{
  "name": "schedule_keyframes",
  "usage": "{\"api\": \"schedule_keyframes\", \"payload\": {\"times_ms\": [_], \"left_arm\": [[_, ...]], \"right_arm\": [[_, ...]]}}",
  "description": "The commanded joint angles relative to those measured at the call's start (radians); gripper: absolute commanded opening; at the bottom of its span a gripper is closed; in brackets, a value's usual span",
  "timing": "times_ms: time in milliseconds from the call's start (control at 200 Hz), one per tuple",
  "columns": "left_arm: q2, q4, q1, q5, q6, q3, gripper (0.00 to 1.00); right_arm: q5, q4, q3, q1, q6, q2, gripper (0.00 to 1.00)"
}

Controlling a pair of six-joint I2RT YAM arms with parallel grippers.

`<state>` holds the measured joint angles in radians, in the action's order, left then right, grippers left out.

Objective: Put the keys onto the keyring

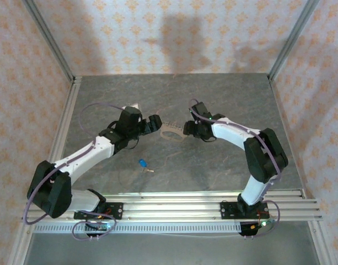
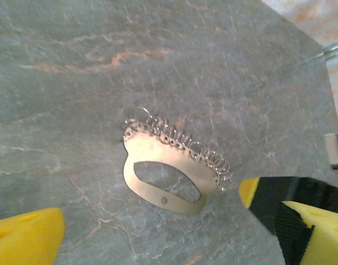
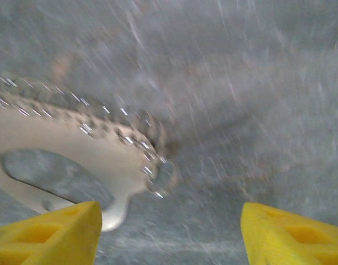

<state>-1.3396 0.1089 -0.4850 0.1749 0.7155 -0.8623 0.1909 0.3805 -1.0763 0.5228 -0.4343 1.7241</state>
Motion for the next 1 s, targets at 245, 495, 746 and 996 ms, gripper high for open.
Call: {"api": "schedule_keyframes", "payload": {"times_ms": [245, 495, 746, 996], "left_arm": [[-0.105, -0.008, -0.061, -0.058, 0.025, -0.085, 0.99], [-0.145, -0.020, -0.070, -0.051, 0.022, -0.106, 0.99], [-0.150, -0.028, -0.069, -0.052, 0.021, -0.100, 0.99], [-0.139, -0.023, -0.070, -0.051, 0.015, -0.099, 0.99]], "right_arm": [[0.081, -0.102, -0.032, 0.010, -0.010, 0.097, 0.66], [0.079, -0.058, -0.134, 0.010, 0.017, 0.155, 0.66], [0.094, -0.040, -0.219, 0.010, 0.043, 0.201, 0.66], [0.051, -0.040, -0.169, -0.003, 0.060, 0.121, 0.66]]}}
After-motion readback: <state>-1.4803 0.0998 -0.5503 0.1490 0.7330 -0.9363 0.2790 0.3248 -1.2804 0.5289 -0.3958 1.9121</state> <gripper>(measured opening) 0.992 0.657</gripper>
